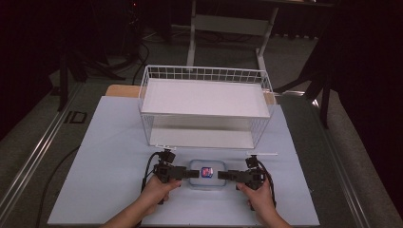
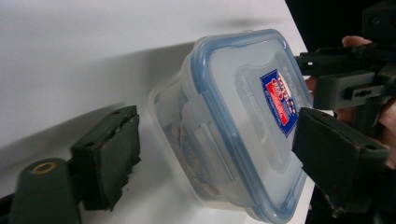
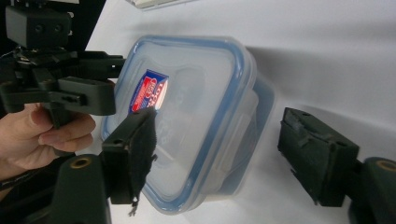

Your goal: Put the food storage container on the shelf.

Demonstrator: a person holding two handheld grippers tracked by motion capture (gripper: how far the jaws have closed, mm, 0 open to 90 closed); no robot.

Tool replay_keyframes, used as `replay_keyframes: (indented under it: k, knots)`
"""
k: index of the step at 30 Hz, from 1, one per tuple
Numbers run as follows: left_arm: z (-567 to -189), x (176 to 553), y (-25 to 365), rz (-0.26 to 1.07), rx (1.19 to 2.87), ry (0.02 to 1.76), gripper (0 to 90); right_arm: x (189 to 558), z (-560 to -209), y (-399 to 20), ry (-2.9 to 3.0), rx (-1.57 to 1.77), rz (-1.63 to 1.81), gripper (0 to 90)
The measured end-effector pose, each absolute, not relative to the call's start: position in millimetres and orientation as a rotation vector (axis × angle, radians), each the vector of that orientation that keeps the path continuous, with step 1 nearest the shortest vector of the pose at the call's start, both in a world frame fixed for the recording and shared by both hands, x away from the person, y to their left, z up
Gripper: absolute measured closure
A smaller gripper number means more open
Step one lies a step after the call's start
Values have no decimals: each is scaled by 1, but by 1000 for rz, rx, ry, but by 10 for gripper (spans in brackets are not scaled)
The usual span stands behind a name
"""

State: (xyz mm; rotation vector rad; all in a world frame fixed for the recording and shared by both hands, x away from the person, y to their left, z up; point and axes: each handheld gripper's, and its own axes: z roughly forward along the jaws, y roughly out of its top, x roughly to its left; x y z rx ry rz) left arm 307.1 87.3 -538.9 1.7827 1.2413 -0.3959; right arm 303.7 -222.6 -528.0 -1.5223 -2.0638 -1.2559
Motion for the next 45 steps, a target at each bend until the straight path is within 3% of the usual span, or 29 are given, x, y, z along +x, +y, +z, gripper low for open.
replay_keyframes:
  k: [3, 6, 20, 36, 45]
  knots:
    - [-540, 307, 86, -430, 1769, 1232, 300, 302, -529, -221, -2036, -1533, -1251, 337]
    - [-539, 306, 86, -415, 1766, 1239, 320, 301, -531, -218, -2000, -1529, -1237, 368]
    - [-528, 295, 85, -403, 1774, 1304, 441, 295, -524, -213, -2022, -1599, -1212, 405]
    - [-515, 275, 81, -277, 1829, 1276, 483, 275, -515, -209, -2136, -1587, -1290, 428]
    - [-509, 278, 87, -230, 1788, 1272, 495, 281, -506, -204, -2155, -1587, -1339, 429]
